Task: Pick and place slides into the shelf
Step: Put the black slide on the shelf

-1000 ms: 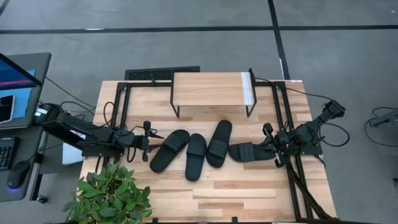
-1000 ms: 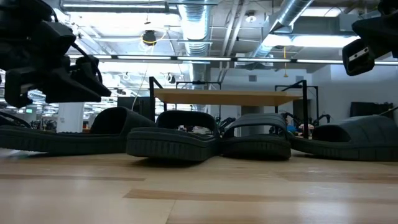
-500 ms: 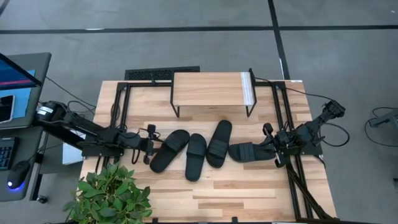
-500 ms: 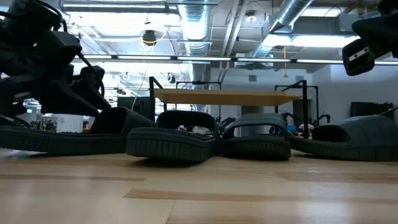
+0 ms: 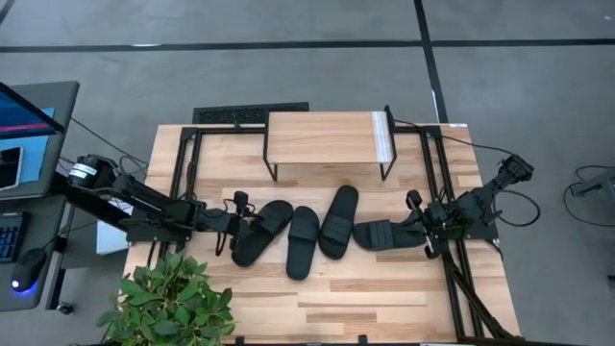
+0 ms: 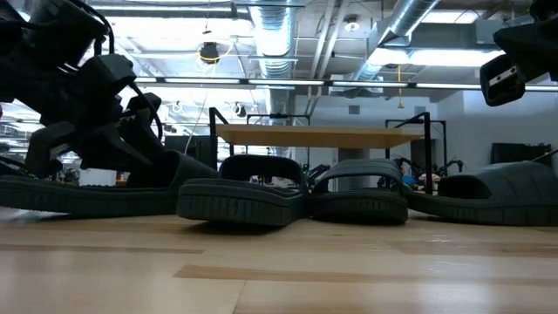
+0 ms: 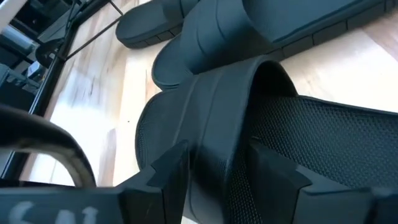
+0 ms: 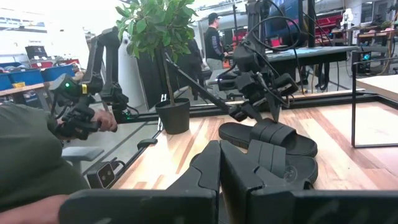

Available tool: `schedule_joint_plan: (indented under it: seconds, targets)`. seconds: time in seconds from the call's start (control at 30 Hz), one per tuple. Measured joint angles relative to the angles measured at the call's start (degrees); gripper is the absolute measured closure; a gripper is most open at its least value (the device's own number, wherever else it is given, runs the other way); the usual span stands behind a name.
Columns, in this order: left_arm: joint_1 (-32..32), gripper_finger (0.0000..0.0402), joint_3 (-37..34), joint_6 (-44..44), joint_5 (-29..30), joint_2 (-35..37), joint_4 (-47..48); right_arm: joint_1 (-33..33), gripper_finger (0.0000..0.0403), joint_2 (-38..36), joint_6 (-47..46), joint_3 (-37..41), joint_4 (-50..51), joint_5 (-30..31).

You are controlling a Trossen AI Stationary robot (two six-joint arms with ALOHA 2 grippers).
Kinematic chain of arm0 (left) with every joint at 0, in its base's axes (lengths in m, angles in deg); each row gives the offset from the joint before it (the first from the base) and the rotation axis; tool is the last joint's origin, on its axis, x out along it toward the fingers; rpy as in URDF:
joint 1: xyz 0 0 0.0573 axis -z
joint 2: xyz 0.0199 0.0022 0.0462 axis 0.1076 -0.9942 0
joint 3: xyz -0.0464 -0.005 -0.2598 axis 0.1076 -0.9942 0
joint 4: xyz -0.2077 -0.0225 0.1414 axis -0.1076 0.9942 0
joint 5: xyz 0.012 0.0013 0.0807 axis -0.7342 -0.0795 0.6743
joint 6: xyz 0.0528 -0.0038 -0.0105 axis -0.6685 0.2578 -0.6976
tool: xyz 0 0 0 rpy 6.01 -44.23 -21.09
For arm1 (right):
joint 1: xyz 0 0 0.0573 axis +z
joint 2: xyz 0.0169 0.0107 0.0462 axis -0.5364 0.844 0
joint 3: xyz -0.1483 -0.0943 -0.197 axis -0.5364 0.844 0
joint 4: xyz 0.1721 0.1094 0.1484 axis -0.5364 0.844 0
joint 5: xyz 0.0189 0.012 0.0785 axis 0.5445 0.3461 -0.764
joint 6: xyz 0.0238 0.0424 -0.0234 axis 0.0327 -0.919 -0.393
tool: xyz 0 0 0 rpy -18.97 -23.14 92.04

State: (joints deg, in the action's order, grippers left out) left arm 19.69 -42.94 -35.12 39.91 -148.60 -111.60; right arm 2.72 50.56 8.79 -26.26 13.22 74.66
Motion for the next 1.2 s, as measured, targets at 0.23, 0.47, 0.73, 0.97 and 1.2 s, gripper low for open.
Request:
schedule_joint_plan:
  seconds: [0.23,0.47,0.73,0.97,1.2]
  targets:
    - [0.0,0.0258,1.6,1.8,10.0,-3.6,0.3,0.0,0.0403,0.0,0.0,0.0,0.0,0.0]
    - [-0.2,0.0295,1.8,4.6,11.6,-6.1,0.3,0.0,0.0403,0.0,0.0,0.0,0.1,0.0]
    - [-0.2,0.0392,1.8,7.3,11.5,-7.3,-0.5,0.0,0.0403,0.0,0.0,0.0,0.0,0.0]
    - [0.0,0.0397,2.5,7.6,11.6,-7.3,-0.5,0.0,0.0403,0.0,0.0,0.0,0.0,0.0]
    - [0.0,0.0399,4.2,7.6,10.6,-7.4,-0.1,0.0,0.0403,0.0,0.0,0.0,0.0,0.0]
